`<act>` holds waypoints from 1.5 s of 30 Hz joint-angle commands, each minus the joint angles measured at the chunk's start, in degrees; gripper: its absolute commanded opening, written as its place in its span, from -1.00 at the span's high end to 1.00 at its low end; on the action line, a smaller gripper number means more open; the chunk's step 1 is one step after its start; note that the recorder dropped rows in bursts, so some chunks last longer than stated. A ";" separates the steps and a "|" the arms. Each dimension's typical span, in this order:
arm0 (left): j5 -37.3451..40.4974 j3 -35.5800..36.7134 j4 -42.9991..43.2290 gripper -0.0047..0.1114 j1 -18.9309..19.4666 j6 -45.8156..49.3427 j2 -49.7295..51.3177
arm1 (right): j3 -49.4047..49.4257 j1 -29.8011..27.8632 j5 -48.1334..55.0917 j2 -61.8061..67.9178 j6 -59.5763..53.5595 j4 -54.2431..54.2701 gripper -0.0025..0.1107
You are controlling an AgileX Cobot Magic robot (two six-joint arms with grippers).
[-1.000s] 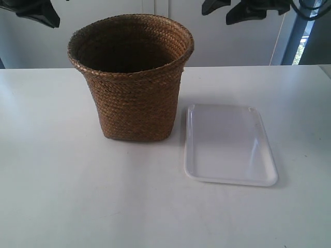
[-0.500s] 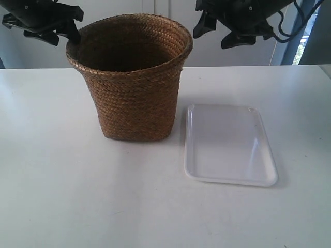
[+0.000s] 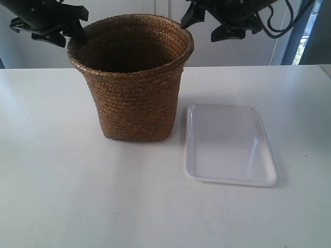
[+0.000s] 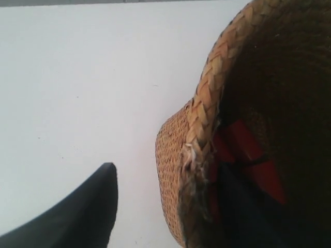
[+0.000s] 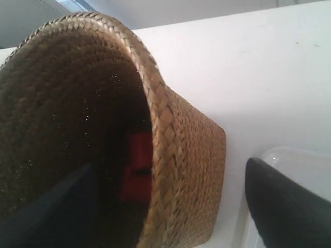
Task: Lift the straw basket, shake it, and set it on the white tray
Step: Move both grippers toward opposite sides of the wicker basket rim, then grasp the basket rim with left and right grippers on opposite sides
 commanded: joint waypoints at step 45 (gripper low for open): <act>0.32 -0.14 -4.84 0.92 -1.03 0.20 1.57 | -0.52 2.81 1.21 2.80 1.70 -9.60 0.96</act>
